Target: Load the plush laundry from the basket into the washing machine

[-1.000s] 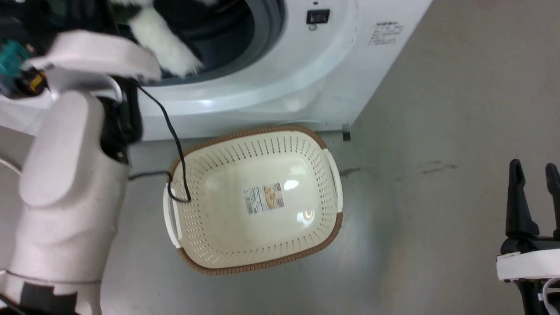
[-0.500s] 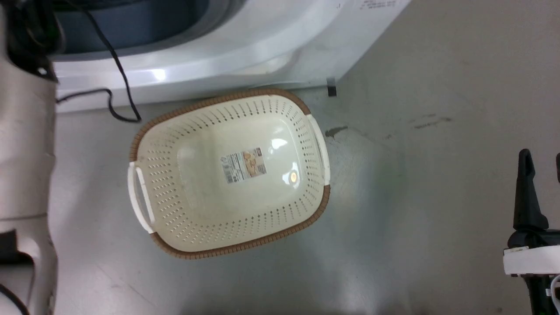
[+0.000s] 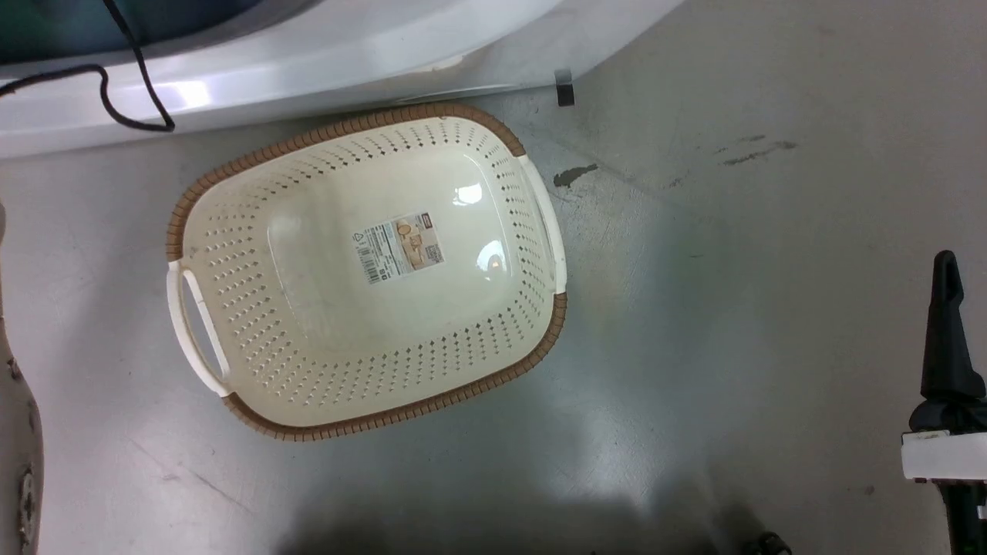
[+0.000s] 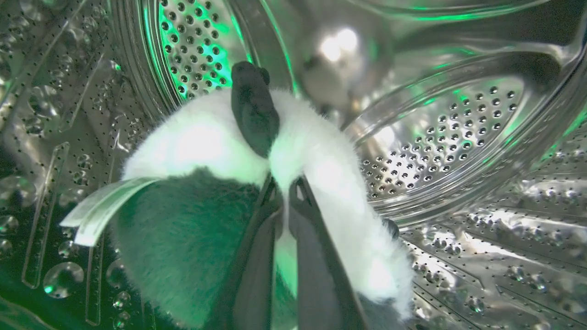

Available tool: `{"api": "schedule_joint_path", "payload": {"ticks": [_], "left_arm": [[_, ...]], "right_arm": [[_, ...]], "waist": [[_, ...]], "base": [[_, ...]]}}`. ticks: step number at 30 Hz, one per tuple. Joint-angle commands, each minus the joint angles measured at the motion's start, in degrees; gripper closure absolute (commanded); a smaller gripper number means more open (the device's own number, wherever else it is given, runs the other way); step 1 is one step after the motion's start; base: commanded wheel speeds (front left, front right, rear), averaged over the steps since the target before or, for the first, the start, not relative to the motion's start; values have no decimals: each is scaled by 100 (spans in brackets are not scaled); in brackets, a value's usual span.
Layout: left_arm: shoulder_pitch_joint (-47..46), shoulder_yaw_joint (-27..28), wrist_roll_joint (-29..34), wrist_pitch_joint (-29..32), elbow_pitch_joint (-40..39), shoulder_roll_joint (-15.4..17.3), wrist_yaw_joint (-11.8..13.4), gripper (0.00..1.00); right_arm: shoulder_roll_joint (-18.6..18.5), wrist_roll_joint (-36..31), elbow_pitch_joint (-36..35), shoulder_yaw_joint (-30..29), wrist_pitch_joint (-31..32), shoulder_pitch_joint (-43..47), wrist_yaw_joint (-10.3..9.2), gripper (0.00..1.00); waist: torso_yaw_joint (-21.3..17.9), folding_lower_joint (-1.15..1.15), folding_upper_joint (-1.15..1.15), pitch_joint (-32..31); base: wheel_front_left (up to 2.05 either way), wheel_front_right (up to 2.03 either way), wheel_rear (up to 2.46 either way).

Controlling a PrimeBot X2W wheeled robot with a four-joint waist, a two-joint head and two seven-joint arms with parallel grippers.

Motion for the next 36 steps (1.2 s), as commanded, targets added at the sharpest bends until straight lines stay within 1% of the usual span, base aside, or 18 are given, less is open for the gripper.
{"api": "schedule_joint_path", "payload": {"ticks": [1, 2, 3, 5, 6, 7, 8, 9, 10, 11, 18, 24, 29, 36], "left_arm": [[-185, 12, 0, 21, 33, 19, 48, 100], [-185, 12, 0, 21, 33, 19, 48, 100], [-232, 33, -23, 73, 116, 3, 119, 100], [-256, 30, -28, 105, 161, -3, 140, 100], [-297, 34, -58, 139, 239, -26, 158, 76], [-297, 34, -58, 139, 239, -26, 158, 76], [-316, 40, -80, 155, 279, -40, 160, 60], [-331, 46, -98, 156, 311, -50, 158, 40], [-342, 48, -120, 170, 351, -62, 151, 9], [-355, 44, -133, 182, 388, -69, 144, 0], [-450, 21, -210, 180, 613, -125, 82, 0], [-471, 9, -309, 62, 796, -226, -57, 0], [-296, -38, -365, -149, 894, -371, -240, 0], [172, -102, -402, -372, 1025, -667, -522, 0]], "right_arm": [[-36, 40, -27, -14, -39, -61, -4, 0], [-36, 40, -27, -14, -39, -61, -4, 0], [-40, 45, -30, -18, -43, -61, -4, 0], [-43, 47, -32, -19, -42, -62, -4, 0], [-54, 49, -38, -26, -37, -64, -4, 0], [-54, 49, -38, -26, -37, -64, -4, 0], [-60, 49, -40, -29, -34, -65, -4, 0], [-65, 48, -43, -30, -31, -67, -4, 0], [-69, 46, -45, -34, -30, -67, -4, 0], [-73, 45, -49, -41, -30, -66, -4, 0], [-84, 27, -71, -82, -17, -49, -4, 0], [-89, -5, -72, -81, -11, -50, -4, 0], [-114, -49, -67, -55, 17, -54, -4, 0], [-160, -125, -48, -19, 116, -46, -4, 0]], "waist": [[-3, -1, 0, 59], [-3, -1, 0, 59], [3, -1, 0, 83], [5, -1, 0, 94], [12, -1, 0, 112], [12, -1, 0, 112], [15, -1, 0, 118], [17, -1, 0, 123], [20, -1, 0, 125], [24, -1, 0, 126], [53, -1, 0, 119], [144, -1, 0, 4], [292, -1, 0, -247], [543, -1, 0, -740]], "base": [[0, 0, 0], [0, 0, 0], [0, 0, 0], [0, 0, 0], [0, 0, 0], [0, 0, 0], [0, 0, 0], [0, 0, 0], [0, 0, 0], [0, 0, 0], [0, 0, 0], [0, 0, 0], [0, 0, 0], [0, 0, 0]]}}
